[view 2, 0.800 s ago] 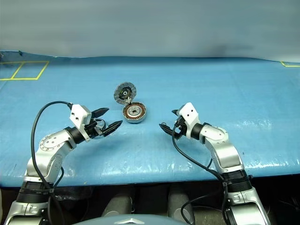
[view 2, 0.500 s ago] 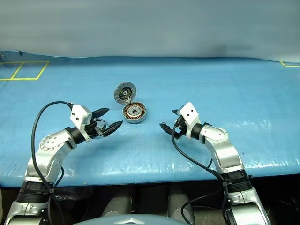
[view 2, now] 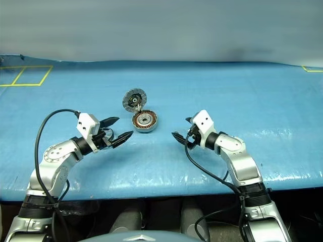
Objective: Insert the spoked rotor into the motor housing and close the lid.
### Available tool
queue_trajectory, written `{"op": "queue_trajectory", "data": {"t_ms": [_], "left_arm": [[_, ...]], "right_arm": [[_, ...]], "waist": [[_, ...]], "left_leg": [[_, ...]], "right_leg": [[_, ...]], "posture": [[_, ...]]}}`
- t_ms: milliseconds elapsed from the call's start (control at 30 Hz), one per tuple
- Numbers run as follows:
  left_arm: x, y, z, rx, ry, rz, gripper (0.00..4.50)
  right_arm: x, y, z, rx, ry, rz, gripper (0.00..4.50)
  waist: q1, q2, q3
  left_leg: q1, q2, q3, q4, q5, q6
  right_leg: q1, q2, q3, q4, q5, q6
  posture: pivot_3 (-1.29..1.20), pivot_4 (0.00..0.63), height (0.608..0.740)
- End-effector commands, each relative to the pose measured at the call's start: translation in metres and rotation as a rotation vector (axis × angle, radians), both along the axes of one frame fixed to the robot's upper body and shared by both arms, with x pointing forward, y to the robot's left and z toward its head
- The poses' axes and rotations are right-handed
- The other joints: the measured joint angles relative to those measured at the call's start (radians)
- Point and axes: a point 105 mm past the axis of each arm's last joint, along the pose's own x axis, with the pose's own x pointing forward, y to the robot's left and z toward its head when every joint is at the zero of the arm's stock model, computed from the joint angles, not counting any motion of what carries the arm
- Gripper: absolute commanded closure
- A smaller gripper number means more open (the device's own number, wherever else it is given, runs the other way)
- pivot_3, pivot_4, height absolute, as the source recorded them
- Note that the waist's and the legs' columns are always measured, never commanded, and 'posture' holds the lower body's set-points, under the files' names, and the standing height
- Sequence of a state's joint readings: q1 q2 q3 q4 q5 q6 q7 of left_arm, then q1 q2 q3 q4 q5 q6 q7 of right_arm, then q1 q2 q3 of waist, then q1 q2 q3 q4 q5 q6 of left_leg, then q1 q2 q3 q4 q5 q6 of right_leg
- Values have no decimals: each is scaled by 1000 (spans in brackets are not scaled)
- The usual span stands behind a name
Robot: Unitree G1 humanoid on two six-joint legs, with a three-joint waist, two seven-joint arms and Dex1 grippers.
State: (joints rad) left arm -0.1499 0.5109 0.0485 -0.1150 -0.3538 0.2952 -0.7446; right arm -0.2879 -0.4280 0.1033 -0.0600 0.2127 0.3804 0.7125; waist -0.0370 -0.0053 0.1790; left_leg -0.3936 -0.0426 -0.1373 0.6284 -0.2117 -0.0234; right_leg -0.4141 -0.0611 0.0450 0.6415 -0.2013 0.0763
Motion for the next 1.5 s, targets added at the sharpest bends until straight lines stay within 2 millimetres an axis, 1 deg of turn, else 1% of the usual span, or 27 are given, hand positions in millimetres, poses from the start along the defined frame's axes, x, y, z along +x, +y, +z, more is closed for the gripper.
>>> {"op": "queue_trajectory", "data": {"t_ms": [33,267,367,467,533,633,767,833,933,1067,1133,1200,1300,1400,1500], "left_arm": [[1,-1,7,3,-30,-11,0],[2,-3,8,2,-19,-17,0],[0,-10,4,70,6,-64,0],[-1,-23,7,228,4,-152,0],[2,-32,17,392,-13,-232,0],[10,-40,30,539,-47,-286,0],[25,-53,45,794,-90,-381,0],[31,-56,49,903,-110,-417,0],[41,-62,54,1125,-138,-516,0],[56,-66,60,1273,-154,-548,0],[63,-64,60,1362,-153,-573,0],[63,-62,57,1418,-144,-615,0],[63,-62,51,1453,-131,-663,0],[61,-63,39,1484,-108,-723,0],[60,-62,35,1506,-103,-752,0]], "right_arm": [[-2,2,12,13,-55,6,31],[-2,4,13,14,-57,9,31],[-5,9,12,19,-57,20,31],[-6,11,13,27,-58,28,31],[-7,16,12,21,-56,48,31],[-7,24,13,22,-64,69,31],[-15,37,17,32,-74,117,31],[-16,37,17,23,-75,123,31],[-17,33,17,-9,-71,133,31],[-17,28,20,-36,-77,131,31],[-17,24,24,-44,-88,121,31],[-17,20,25,-55,-91,112,31],[-18,17,25,-61,-92,101,31],[-17,15,26,-62,-97,83,31],[-17,15,26,-60,-102,75,31]], "waist": [[0,0,0],[0,0,0],[0,0,0],[0,0,0],[2,-3,2],[0,-3,2],[-2,-4,2],[-5,-4,2],[-5,-4,3],[-8,-4,3],[-7,-5,3],[-10,-5,3],[-14,-5,3],[-14,-5,3],[-14,-5,3]], "left_leg": [[0,0,0,0,0,0],[0,0,0,0,0,0],[0,0,0,0,0,0],[0,0,0,0,0,0],[0,0,0,0,0,0],[0,0,0,1,0,0],[-1,0,1,0,0,0],[-1,0,1,-1,0,0],[-2,0,1,-1,0,0],[-2,0,1,-1,0,0],[-2,0,1,-1,0,0],[-2,0,1,-1,0,0],[-3,0,1,-1,0,1],[-3,0,1,0,-1,1],[-3,0,1,0,-1,1]], "right_leg": [[0,0,0,0,0,0],[0,0,0,0,0,0],[0,0,0,0,0,0],[0,0,0,0,0,0],[0,0,0,0,0,0],[0,1,0,0,0,0],[0,1,0,-1,1,2],[-1,1,0,-1,1,2],[-1,1,0,0,1,2],[-1,1,0,-1,1,2],[-2,1,0,0,0,2],[-2,1,0,0,0,2],[-2,1,0,0,0,2],[-2,1,0,0,0,2],[-2,1,0,0,0,3]], "posture": [[0,150,740],[0,150,740],[0,150,740],[0,150,740],[0,150,740],[0,150,740],[0,150,740],[0,150,740],[0,150,740],[0,150,740],[0,150,740],[0,150,740],[0,150,740],[0,150,740],[0,150,740]]}}
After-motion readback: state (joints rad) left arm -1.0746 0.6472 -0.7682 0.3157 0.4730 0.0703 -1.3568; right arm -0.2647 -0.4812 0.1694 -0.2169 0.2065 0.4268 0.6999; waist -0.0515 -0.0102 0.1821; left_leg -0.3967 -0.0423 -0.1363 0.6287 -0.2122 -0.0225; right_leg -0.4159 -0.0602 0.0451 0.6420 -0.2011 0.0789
